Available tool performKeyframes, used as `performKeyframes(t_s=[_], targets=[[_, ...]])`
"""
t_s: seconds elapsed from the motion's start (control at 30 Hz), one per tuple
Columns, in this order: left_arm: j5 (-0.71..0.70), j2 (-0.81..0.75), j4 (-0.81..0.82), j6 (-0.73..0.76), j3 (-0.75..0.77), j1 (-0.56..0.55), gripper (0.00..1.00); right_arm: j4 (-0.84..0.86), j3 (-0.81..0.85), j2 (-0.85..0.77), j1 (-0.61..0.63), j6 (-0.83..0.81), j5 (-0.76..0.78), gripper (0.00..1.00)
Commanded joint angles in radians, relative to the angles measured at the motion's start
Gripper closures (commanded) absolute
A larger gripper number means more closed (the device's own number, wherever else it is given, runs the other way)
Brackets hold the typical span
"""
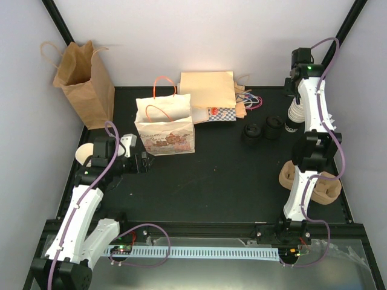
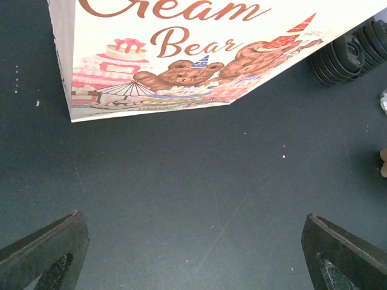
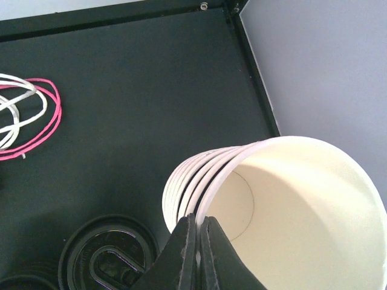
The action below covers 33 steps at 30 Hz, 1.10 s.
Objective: Pack the takeout coffee
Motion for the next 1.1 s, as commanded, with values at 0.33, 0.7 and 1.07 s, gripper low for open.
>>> performKeyframes(t_s=[0.33, 0.7, 1.07], targets=[[0.02, 0.002, 0.006, 0.018, 0.011, -0.008, 0.01, -0.004, 0.052, -0.075, -0.003, -0.02, 0.016, 0.98], [0.02, 0.004, 0.006, 0.017, 0.011, -0.011, 0.01, -0.039, 0.085, -0.065, 0.003, -0.03, 0.013, 0.98], [0.018, 0.004, 0.004, 0.017, 0.011, -0.016, 0.01, -0.066, 0.085, -0.041, 0.036, -0.039, 0.069, 0.98]])
